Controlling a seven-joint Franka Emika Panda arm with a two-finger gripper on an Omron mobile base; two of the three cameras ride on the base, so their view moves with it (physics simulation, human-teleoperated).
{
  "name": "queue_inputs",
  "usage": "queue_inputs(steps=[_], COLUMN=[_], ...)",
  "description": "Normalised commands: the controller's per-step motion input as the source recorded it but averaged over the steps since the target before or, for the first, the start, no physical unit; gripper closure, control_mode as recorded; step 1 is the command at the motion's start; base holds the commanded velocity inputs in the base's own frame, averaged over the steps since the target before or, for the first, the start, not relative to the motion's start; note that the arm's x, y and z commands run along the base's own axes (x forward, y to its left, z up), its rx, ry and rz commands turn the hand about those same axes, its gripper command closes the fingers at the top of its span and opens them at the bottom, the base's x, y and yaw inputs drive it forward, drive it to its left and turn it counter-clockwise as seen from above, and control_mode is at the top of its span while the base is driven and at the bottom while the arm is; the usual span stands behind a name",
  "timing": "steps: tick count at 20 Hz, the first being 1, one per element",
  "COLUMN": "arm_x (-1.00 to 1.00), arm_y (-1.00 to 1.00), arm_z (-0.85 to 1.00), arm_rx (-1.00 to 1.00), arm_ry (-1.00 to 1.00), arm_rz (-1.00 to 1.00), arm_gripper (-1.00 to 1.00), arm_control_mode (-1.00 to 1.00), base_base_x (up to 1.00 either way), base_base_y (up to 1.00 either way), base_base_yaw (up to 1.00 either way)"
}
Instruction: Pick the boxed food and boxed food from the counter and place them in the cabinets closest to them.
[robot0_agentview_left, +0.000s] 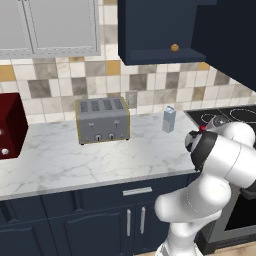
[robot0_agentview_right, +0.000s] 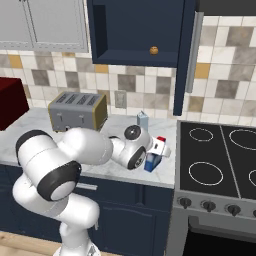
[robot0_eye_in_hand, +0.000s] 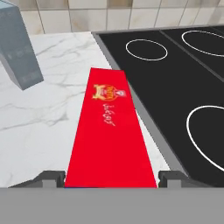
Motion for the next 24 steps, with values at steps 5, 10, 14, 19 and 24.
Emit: queue_inputs(steps=[5,10,14,19,24], arm_x=[0.01,0.0,0.0,-0.08,-0.11], arm_y=[0.0,0.0,0.0,0.0,0.0], arm_z=[0.0,0.02,0.23,0.38,0.43], arm_rx=[0.0,0.0,0.01,0.02,0.02], arm_ry=[0.0,-0.01,-0.06,-0.1,-0.12], arm_rz=[0.0,0.0,-0.02,-0.02,-0.02], arm_gripper=[1.0,1.0,1.0,1.0,1.0], arm_control_mode=[-1.0,-1.0,-1.0,-1.0,-1.0], base_base_x=[0.0,0.0,0.0,0.0,0.0], base_base_y=[0.0,0.0,0.0,0.0,0.0], base_base_yaw=[0.0,0.0,0.0,0.0,0.0])
